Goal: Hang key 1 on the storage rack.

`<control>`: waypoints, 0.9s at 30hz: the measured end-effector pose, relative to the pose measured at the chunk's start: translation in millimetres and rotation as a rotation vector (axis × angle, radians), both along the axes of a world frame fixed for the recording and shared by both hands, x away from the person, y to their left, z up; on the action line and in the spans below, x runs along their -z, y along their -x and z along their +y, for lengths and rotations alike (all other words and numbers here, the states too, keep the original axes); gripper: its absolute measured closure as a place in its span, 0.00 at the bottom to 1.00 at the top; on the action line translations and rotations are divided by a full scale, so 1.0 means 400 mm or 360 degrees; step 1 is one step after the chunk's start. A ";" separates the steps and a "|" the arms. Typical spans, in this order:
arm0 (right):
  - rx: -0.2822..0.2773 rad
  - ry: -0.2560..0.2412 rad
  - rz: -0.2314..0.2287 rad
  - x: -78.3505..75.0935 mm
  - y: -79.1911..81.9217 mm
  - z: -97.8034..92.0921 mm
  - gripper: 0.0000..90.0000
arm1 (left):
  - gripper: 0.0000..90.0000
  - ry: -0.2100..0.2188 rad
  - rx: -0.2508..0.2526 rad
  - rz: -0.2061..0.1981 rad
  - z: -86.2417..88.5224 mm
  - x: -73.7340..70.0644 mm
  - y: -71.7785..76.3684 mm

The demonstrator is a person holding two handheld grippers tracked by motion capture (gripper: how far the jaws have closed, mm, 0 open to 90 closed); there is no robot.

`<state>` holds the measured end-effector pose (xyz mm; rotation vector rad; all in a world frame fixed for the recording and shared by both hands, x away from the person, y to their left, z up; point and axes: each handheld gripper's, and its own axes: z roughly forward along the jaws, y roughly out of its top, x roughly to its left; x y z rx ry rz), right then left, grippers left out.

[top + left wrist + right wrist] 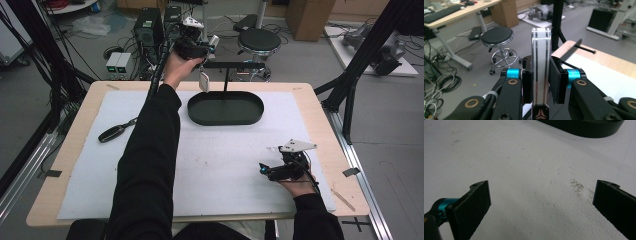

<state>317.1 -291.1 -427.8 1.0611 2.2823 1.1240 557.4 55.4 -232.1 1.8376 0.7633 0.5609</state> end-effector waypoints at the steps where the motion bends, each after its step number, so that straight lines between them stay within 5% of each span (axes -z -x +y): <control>1: -0.0001 0.0000 0.0000 0.000 0.000 0.000 0.01 | 0.83 0.0027 -0.0010 0.0012 0.002 0.003 -0.004; 16: -0.0002 0.0013 0.0010 0.004 0.000 0.000 0.01 | 0.83 0.0146 -0.0202 -0.0002 0.008 0.028 -0.036; 20: -0.0002 0.0018 0.0011 0.005 0.000 0.001 0.01 | 0.83 0.0228 -0.0262 0.0014 0.023 0.040 -0.044; 27: -0.0004 0.0023 0.0014 0.006 -0.001 0.002 0.01 | 0.82 0.0296 -0.0251 0.0057 0.045 0.066 -0.046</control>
